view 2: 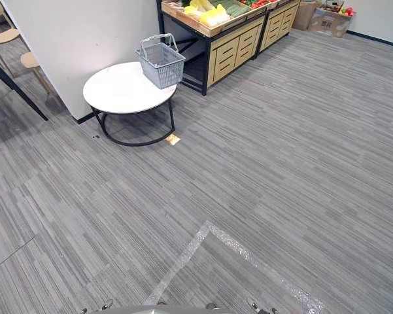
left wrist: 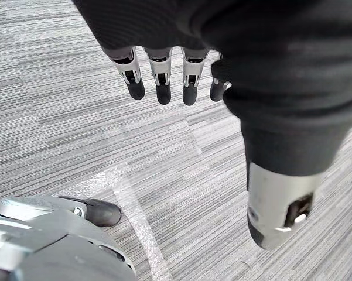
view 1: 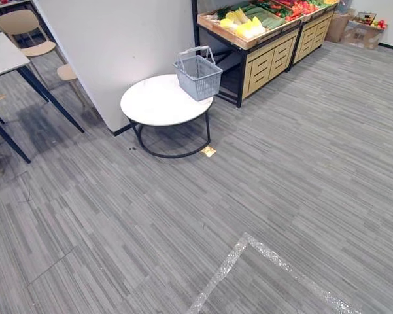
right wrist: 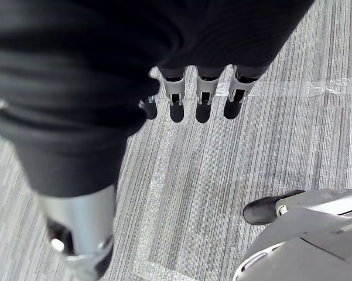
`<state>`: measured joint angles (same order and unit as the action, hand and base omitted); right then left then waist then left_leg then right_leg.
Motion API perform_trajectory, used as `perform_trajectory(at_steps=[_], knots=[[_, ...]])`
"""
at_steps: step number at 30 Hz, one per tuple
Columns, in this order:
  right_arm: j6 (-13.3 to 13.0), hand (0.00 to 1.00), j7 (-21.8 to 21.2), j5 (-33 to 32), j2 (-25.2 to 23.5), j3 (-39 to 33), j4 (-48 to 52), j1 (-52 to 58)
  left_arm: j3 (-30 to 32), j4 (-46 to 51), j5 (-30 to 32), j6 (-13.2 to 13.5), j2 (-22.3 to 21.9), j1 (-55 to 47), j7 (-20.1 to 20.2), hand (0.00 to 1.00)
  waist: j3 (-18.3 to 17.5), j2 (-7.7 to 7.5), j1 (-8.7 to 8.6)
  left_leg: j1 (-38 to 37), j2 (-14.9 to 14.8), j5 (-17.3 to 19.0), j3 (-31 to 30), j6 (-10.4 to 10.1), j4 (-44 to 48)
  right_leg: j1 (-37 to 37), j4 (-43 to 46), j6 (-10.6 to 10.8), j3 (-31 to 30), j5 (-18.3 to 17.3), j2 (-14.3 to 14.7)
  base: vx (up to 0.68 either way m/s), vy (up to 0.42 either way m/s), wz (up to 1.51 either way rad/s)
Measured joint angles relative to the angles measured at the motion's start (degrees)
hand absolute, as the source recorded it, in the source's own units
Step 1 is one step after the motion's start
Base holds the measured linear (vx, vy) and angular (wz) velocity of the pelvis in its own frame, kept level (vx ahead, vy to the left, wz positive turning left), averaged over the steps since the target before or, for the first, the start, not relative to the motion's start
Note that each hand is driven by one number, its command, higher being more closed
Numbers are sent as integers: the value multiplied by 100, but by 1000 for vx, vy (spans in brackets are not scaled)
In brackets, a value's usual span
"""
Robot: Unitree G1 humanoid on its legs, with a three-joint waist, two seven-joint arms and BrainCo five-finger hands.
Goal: Pick vegetable in the basket
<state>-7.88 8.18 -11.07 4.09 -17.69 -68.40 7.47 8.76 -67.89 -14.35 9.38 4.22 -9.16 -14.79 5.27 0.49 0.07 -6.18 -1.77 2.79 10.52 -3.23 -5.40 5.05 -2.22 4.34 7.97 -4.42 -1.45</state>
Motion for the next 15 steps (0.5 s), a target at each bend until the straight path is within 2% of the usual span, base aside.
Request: perform_trajectory(at_steps=[6,15], knots=[[8,0,-116,-17,-2,-44,-4,-3,-15,-52,207,-68,50,53,213,0,11,10,-1,9,-14,0,115,1,-2,27,-165,-27,-78,94,30,-9,-28,-9],[16,0,-225,-19,-12,-177,-11,-13,-81,-56,218,-120,77,100,283,0,41,20,-3,11,-14,0,125,1,-3,27,-177,-27,-84,97,33,0,-3,0]])
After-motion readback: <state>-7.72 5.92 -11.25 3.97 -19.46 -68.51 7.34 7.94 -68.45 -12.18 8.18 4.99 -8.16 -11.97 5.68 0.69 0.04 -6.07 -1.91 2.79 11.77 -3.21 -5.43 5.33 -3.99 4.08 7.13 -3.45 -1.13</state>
